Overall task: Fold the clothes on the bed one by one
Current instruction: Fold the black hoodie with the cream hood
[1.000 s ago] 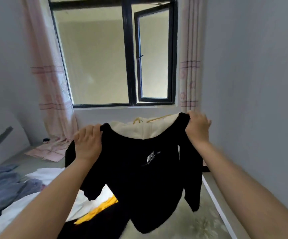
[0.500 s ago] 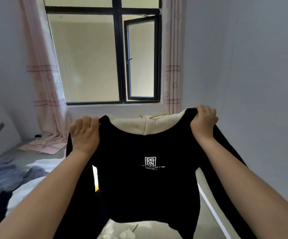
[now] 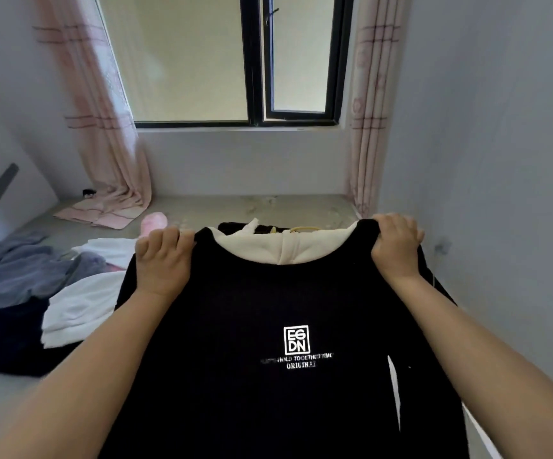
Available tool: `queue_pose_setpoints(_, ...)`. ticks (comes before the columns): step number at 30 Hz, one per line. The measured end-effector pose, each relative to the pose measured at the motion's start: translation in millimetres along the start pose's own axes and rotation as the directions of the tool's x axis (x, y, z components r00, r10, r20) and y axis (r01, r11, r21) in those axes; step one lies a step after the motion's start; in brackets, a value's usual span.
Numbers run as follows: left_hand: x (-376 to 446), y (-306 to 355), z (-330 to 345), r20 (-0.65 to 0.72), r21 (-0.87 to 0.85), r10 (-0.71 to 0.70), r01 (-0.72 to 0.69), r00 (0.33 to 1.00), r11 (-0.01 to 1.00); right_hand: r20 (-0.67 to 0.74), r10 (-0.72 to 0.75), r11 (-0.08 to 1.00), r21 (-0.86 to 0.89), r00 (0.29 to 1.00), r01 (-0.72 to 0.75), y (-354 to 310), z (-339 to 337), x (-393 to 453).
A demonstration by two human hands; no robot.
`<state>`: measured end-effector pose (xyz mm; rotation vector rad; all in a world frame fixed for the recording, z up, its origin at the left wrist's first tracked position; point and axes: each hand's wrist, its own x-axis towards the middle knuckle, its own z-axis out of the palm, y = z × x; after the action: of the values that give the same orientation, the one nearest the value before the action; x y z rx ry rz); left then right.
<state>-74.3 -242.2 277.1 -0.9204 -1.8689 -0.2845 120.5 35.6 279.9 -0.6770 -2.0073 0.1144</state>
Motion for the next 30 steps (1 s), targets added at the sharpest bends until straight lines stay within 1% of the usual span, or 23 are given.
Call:
queue_pose_setpoints(5, -13, -12, 111, 0.188, 0.000, -0.047, 0.047, 0.981, 0.999, 0.126, 0.099, 0.994, 0.026, 0.987, -0.103, 26, 121, -5)
queue_pose_setpoints(7, -37, -12, 154, 0.287, -0.010, -0.064, 0.070, 0.956, 0.997, 0.247, 0.153, 0.987, 0.005, 0.957, -0.159, 41, 168, -29)
queue_pose_setpoints(9, -72, -7, 191, 0.448, -0.004, -0.069, 0.079, 0.891, 0.997, 0.400, 0.192, 0.981, -0.052, 0.896, -0.187, 54, 206, -61)
queue_pose_setpoints(10, -90, -2, 205, 0.580, 0.002, -0.067, 0.081, 0.812, 0.997, 0.500, 0.211, 0.978, -0.108, 0.840, -0.181, 59, 221, -79)
queue_pose_setpoints(11, -108, 5, 217, 0.730, 0.026, -0.080, 0.089, 0.678, 0.996, 0.620, 0.244, 0.969, -0.188, 0.745, -0.161, 64, 236, -97)
queue_pose_setpoints(12, -124, 12, 228, 0.873, 0.068, -0.104, 0.093, 0.476, 0.993, 0.736, 0.286, 0.955, -0.274, 0.614, -0.116, 69, 250, -115)
queue_pose_setpoints(13, -143, 20, 239, 0.950, 0.087, -0.107, 0.078, 0.294, 0.993, 0.826, 0.335, 0.935, -0.352, 0.453, -0.049, 73, 262, -134)
queue_pose_setpoints(14, -162, 28, 250, 0.981, 0.069, -0.080, 0.069, 0.175, 0.995, 0.878, 0.376, 0.915, -0.402, 0.297, 0.031, 77, 272, -151)
queue_pose_setpoints(15, -178, 37, 257, 0.997, 0.053, -0.057, 0.072, 0.050, 0.996, 0.900, 0.401, 0.902, -0.420, 0.169, 0.097, 81, 279, -167)
queue_pose_setpoints(16, -191, 45, 263, 0.997, 0.060, -0.055, 0.087, -0.057, 0.994, 0.909, 0.407, 0.901, -0.415, 0.085, 0.124, 85, 285, -181)
queue_pose_setpoints(17, -199, 51, 270, 0.989, 0.082, -0.067, 0.114, -0.129, 0.990, 0.921, 0.387, 0.915, -0.390, 0.047, 0.104, 87, 293, -190)
queue_pose_setpoints(18, -205, 56, 278, 0.981, 0.134, -0.105, 0.184, -0.161, 0.974, 0.937, 0.343, 0.938, -0.345, 0.060, 0.023, 89, 302, -196)
queue_pose_setpoints(19, -210, 60, 289, 0.976, 0.191, -0.149, 0.287, -0.162, 0.939, 0.947, 0.302, 0.951, -0.292, 0.109, -0.101, 91, 311, -200)
queue_pose_setpoints(20, -214, 66, 298, 0.972, 0.231, -0.191, 0.400, -0.139, 0.887, 0.940, 0.289, 0.944, -0.250, 0.179, -0.213, 91, 322, -203)
queue_pose_setpoints(21, -217, 72, 308, 0.970, 0.242, -0.222, 0.486, -0.099, 0.840, 0.921, 0.309, 0.933, -0.246, 0.237, -0.263, 91, 333, -205)
queue_pose_setpoints(22, -219, 78, 318, 0.968, 0.239, -0.246, 0.520, -0.057, 0.820, 0.899, 0.344, 0.925, -0.275, 0.272, -0.262, 90, 346, -206)
queue_pose_setpoints(23, -222, 84, 328, 0.964, 0.246, -0.263, 0.517, -0.042, 0.820, 0.881, 0.383, 0.915, -0.321, 0.278, -0.243, 90, 361, -207)
queue_pose_setpoints(24, -224, 89, 337, 0.959, 0.270, -0.278, 0.495, -0.059, 0.826, 0.867, 0.426, 0.898, -0.372, 0.257, -0.233, 90, 376, -209)
queue_pose_setpoints(26, -234, 99, 353, 0.943, 0.331, -0.304, 0.460, -0.133, 0.824, 0.851, 0.498, 0.856, -0.452, 0.168, -0.249, 91, 403, -213)
queue_pose_setpoints(27, -239, 102, 360, 0.937, 0.349, -0.314, 0.466, -0.153, 0.814, 0.842, 0.524, 0.837, -0.483, 0.123, -0.257, 90, 414, -214)
queue_pose_setpoints(28, -243, 103, 366, 0.935, 0.352, -0.320, 0.491, -0.150, 0.797, 0.837, 0.537, 0.827, -0.498, 0.106, -0.261, 89, 422, -215)
queue_pose_setpoints(29, -245, 104, 370, 0.939, 0.335, -0.322, 0.542, -0.122, 0.771, 0.840, 0.526, 0.834, -0.480, 0.132, -0.272, 88, 426, -215)
queue_pose_setpoints(30, -244, 103, 373, 0.943, 0.303, -0.323, 0.603, -0.078, 0.738, 0.847, 0.495, 0.852, -0.430, 0.193, -0.300, 87, 428, -213)
